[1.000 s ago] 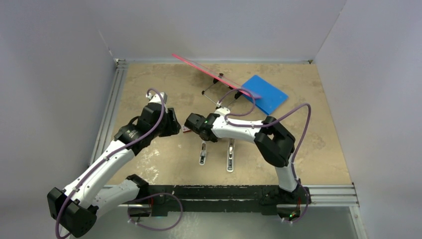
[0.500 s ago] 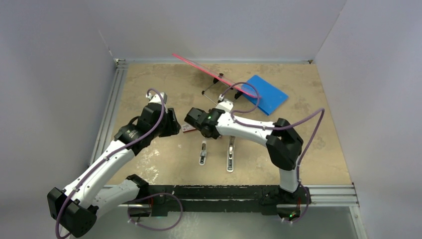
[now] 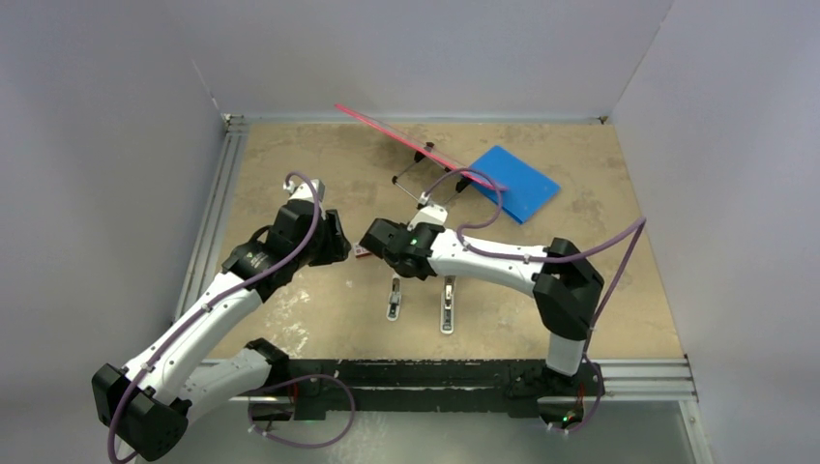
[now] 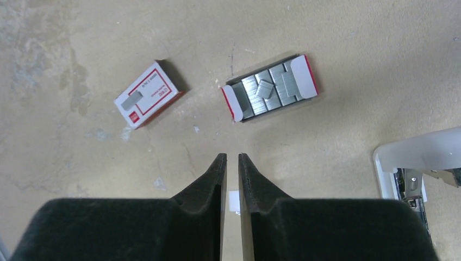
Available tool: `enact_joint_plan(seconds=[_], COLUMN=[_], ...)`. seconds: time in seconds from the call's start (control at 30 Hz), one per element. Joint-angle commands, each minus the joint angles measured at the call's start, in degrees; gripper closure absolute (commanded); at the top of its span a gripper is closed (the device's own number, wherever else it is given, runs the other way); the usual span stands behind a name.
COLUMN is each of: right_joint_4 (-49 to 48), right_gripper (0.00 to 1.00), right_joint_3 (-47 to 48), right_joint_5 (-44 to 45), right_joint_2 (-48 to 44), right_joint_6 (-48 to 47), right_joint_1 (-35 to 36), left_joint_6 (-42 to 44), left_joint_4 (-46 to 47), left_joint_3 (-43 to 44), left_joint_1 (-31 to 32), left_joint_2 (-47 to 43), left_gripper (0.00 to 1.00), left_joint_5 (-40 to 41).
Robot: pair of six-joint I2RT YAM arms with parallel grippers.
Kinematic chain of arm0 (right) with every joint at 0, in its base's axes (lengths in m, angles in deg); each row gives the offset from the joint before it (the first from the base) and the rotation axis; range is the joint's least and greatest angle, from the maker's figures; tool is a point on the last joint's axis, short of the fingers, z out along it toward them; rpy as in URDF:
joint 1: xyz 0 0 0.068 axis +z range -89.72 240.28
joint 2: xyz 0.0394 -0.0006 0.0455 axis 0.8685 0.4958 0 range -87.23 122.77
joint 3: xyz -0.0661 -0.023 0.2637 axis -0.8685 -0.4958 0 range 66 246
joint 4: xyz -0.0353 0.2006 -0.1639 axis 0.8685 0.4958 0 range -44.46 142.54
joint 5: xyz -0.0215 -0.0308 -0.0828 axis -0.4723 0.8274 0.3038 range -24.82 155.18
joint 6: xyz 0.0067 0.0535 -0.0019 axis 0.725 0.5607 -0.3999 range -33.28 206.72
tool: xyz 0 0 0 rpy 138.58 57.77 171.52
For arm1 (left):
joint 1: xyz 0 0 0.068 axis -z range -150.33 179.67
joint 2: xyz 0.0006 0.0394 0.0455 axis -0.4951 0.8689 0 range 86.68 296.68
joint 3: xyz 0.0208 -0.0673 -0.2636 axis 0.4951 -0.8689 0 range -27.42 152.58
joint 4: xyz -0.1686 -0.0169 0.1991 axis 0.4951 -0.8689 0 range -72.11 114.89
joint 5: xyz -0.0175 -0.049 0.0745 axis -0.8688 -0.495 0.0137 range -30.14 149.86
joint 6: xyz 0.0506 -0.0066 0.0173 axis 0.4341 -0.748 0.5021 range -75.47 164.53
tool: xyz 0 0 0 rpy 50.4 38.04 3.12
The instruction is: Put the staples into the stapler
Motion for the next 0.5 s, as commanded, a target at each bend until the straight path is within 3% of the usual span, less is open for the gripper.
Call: enact_joint_plan(seconds=[0.0,0.27,0.47], right_joint_4=[0.7,2.9,1.0], right_gripper=[0.84,0.69,0.67], right_joint_3=[0.3,1.6,2.6], right_joint_5=[1.5,5.6,6.3], right_joint_2=[2.8,6.8,7.3], right_joint_6=[1.4,2.1,-0.4], right_joint_1=[0.0,-1.1,-2.8], left_joint_6=[0.8,0.7,0.8], left_joint_4=[1.0,1.2,1.3], left_joint_3=[-0.1,-0.3,-0.3], left_joint_1=[-0.5,-0.4,-0.4], left_joint_2=[-0.6,-0.4,0.0], left_gripper=[0.51,0.51,0.51], left_joint_5=[0.9,0.2,0.1])
